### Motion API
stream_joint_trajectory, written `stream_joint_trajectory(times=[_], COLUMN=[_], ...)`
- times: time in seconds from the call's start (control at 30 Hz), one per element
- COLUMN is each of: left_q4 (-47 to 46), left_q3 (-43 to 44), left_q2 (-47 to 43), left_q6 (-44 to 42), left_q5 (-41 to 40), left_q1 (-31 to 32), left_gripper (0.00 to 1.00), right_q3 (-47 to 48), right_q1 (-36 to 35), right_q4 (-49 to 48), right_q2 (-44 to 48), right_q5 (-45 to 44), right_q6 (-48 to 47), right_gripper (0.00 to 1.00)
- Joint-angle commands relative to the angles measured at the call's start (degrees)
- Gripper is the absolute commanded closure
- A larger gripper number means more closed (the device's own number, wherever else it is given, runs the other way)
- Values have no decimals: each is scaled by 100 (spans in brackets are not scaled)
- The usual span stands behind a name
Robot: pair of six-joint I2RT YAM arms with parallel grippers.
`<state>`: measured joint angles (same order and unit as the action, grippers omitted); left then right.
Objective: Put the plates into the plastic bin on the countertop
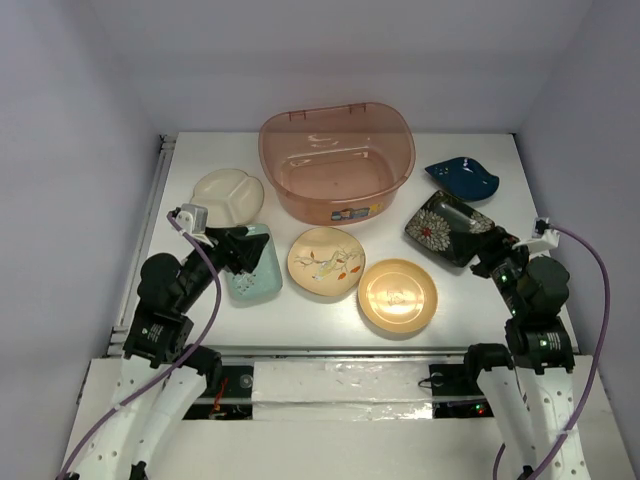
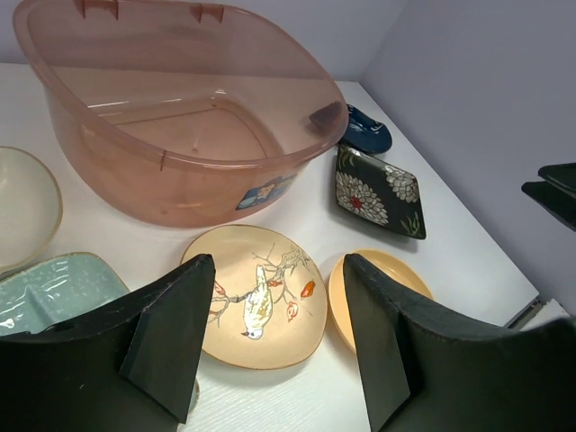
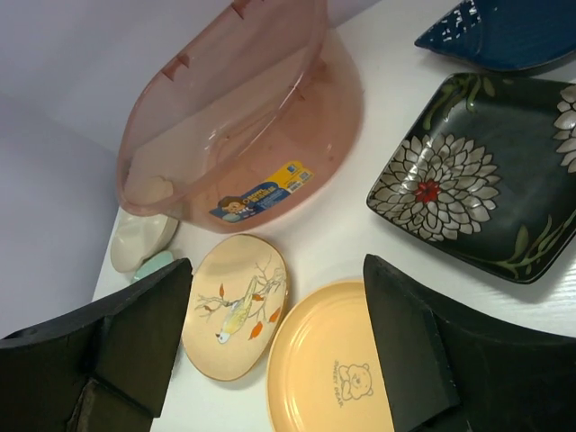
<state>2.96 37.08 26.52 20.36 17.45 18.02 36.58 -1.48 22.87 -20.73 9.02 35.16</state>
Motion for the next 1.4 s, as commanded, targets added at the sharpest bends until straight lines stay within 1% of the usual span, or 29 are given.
stream_joint_trajectory(times=[0.0,0.1,0.17,0.2,0.23,0.27,0.3,0.33,0.4,0.43,0.47,0.5,0.57,0.6,0.77,0.8,0.83,0.87,0.9,0.93,0.97,1.0,1.03,1.1,1.23,1.37], left_q4=[-147,-129,-147,-155,-164,-182,-225,-235,-191,-156,-103,-51,-15,2,134,187,213,231,266,284,293,301,301,319,328,372], left_q3=[10,1,-16,-17,-25,-52,-60,-69,-52,-34,-8,1,10,1,54,62,54,71,71,80,80,71,71,80,89,89], left_q2=[-103,-165,-191,-183,-183,-191,-200,-200,-165,-148,-139,-147,-209,-313,-490,-508,-517,-534,-543,-552,-560,-595,-613,-648,-727,-806], left_q6=[-85,-102,-94,-94,-94,-85,-85,-85,-85,-85,-85,-102,-102,-102,-137,-138,-146,-155,-155,-164,-173,-173,-173,-173,-164,-173], left_q5=[136,153,162,179,232,258,267,276,215,119,75,65,22,-13,-461,-514,-619,-664,-699,-734,-787,-796,-822,-875,-963,-1068], left_q1=[26,26,26,26,26,26,26,26,26,26,26,26,26,26,219,219,289,290,377,447,448,526,605,667,781,835], left_gripper=[43,44,47,49,54,59,66,82,96,100,100,100,100,100,100,100,97,95,93,89,87,84,81,78,71,67], right_q3=[-1,-63,-72,-81,-150,-194,-247,-282,-335,-327,-301,-292,-352,-405,-643,-643,-600,-573,-547,-564,-599,-634,-669,-512,-116,-89], right_q1=[24,24,24,24,24,24,24,24,24,24,24,24,24,24,296,488,621,787,1198,1394,1578,1763,2078,2178,2231,2537], right_q4=[-450,-608,-687,-705,-775,-984,-1134,-1284,-1680,-1750,-1777,-1734,-1594,-1532,-1592,-1628,-1663,-1689,-1742,-1821,-2030,-2172,-2304,-2454,-2367,-2523], right_q2=[-1,8,8,8,-1,-27,-175,-290,-606,-947,-1116,-1274,-1616,-1679,-2039,-2353,-2574,-2811,-3249,-3444,-3603,-3735,-3997,-4280,-4869,-5466], right_q5=[74,100,57,-170,-224,-251,-164,-94,-23,-127,-337,-957,-1785,-2485,-3221,-3318,-3292,-3223,-2900,-2749,-2608,-2259,-1994,-1389,-1209,-955], right_q6=[35,96,193,402,465,535,701,799,1018,1046,1072,1116,1125,1290,1669,1713,1714,1749,1766,1767,1767,1688,1627,1469,1327,1459], right_gripper=[17,19,35,45,67,77,84,93,100,100,100,100,100,100,100,100,97,92,86,67,57,47,32,32,32,35])
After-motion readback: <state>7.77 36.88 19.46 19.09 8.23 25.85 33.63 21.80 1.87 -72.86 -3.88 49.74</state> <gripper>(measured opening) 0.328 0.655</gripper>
